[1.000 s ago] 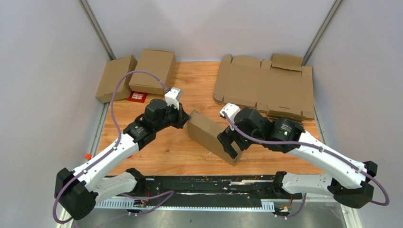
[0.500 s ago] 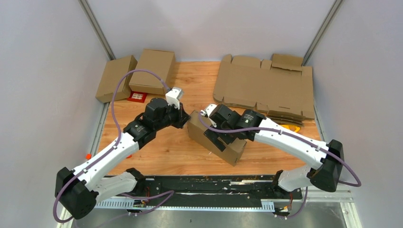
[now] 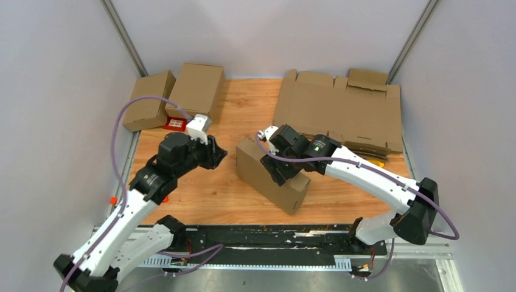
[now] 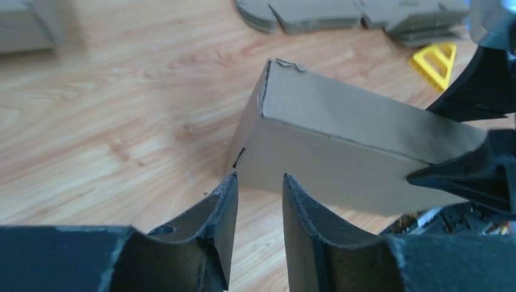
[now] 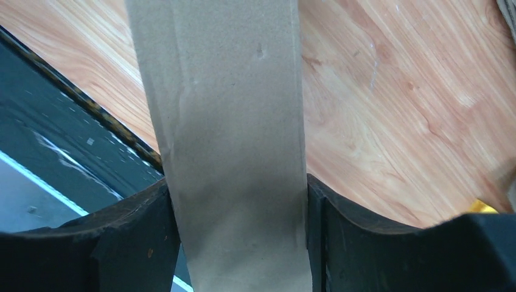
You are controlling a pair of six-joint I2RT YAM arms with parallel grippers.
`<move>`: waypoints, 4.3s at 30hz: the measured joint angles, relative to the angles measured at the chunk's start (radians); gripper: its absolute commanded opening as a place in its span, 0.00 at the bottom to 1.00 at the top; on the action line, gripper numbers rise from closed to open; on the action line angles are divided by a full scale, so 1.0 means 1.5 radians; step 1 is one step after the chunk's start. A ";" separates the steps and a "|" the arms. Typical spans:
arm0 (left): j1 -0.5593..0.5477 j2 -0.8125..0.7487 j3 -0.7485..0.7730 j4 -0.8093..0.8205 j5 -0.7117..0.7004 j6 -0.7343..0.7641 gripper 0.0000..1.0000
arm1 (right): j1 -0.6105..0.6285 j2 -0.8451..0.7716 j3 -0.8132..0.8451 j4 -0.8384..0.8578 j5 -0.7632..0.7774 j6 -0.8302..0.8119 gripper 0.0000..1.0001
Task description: Fold the paper box
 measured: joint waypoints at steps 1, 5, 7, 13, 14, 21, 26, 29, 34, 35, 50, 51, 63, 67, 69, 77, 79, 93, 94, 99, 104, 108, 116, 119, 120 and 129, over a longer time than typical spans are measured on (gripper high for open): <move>0.003 -0.022 0.003 -0.011 -0.010 0.001 0.41 | -0.007 0.000 0.005 0.008 -0.012 0.008 0.44; 0.008 -0.089 0.048 -0.072 -0.075 0.013 0.45 | -0.045 -0.004 0.010 0.080 -0.072 0.052 0.31; 0.009 -0.108 0.066 -0.092 -0.105 0.022 0.45 | -0.071 -0.004 0.010 0.132 -0.104 0.083 0.31; 0.009 -0.162 0.070 -0.160 -0.176 0.049 0.46 | -0.172 0.011 0.010 0.345 -0.235 0.225 0.29; 0.009 -0.171 0.070 -0.167 -0.185 0.054 0.45 | -0.190 0.025 0.012 0.397 -0.262 0.262 0.29; 0.009 -0.254 0.069 -0.189 -0.253 0.089 0.46 | -0.221 0.242 0.154 0.631 -0.339 0.441 0.28; 0.009 -0.269 0.068 -0.190 -0.280 0.107 0.46 | -0.220 0.453 0.320 0.820 -0.328 0.591 0.25; 0.009 -0.274 0.060 -0.189 -0.289 0.111 0.46 | -0.215 0.567 0.413 0.887 -0.273 0.664 0.62; 0.009 -0.276 0.051 -0.188 -0.300 0.112 0.46 | -0.206 0.755 0.652 0.881 -0.151 0.714 1.00; 0.009 -0.274 0.049 -0.188 -0.300 0.112 0.46 | -0.205 0.793 0.717 0.866 -0.131 0.716 1.00; 0.009 -0.227 0.043 -0.182 -0.286 0.104 0.47 | -0.239 0.455 0.284 0.797 -0.057 0.557 0.89; 0.009 -0.223 0.042 -0.178 -0.282 0.100 0.47 | -0.244 0.420 0.259 0.797 -0.057 0.540 0.83; 0.009 -0.189 0.001 -0.128 -0.230 0.061 0.50 | -0.267 0.381 0.224 0.781 -0.010 0.464 0.23; 0.009 -0.188 -0.008 -0.126 -0.228 0.061 0.50 | -0.260 0.489 0.292 0.775 0.010 0.476 0.00; 0.009 -0.188 -0.008 -0.126 -0.228 0.061 0.51 | -0.256 0.550 0.338 0.777 0.021 0.486 0.00; 0.009 -0.219 -0.014 -0.128 -0.229 0.066 0.51 | -0.229 0.863 0.705 0.823 0.003 0.503 0.00; 0.009 -0.224 -0.014 -0.131 -0.229 0.068 0.51 | -0.217 0.931 0.791 0.849 -0.025 0.505 0.00; 0.009 -0.239 -0.020 -0.131 -0.210 0.067 0.52 | -0.190 0.670 0.321 0.926 -0.043 0.433 0.08; 0.009 -0.239 -0.021 -0.130 -0.202 0.063 0.52 | -0.197 0.615 0.263 0.929 -0.051 0.411 0.11; 0.009 -0.239 -0.040 -0.106 -0.151 0.032 0.66 | -0.236 0.317 0.016 0.961 -0.111 0.327 0.19; 0.009 -0.233 -0.057 -0.080 -0.115 0.008 1.00 | -0.288 0.049 -0.153 0.976 -0.142 0.264 0.44; 0.009 -0.227 -0.093 -0.033 -0.096 -0.028 1.00 | -0.294 -0.116 -0.283 0.931 -0.109 0.195 0.99; 0.009 -0.200 -0.253 0.129 -0.115 -0.084 1.00 | -0.292 -0.333 -0.532 0.847 0.092 0.111 1.00; 0.009 -0.175 -0.303 0.182 -0.178 -0.067 1.00 | -0.296 -0.381 -0.590 0.825 0.155 0.101 1.00; 0.009 -0.166 -0.315 0.199 -0.200 -0.055 1.00 | -0.297 -0.393 -0.609 0.826 0.178 0.096 1.00; 0.009 -0.145 -0.386 0.356 -0.364 0.045 1.00 | -0.328 -0.397 -0.693 0.851 0.245 0.084 1.00</move>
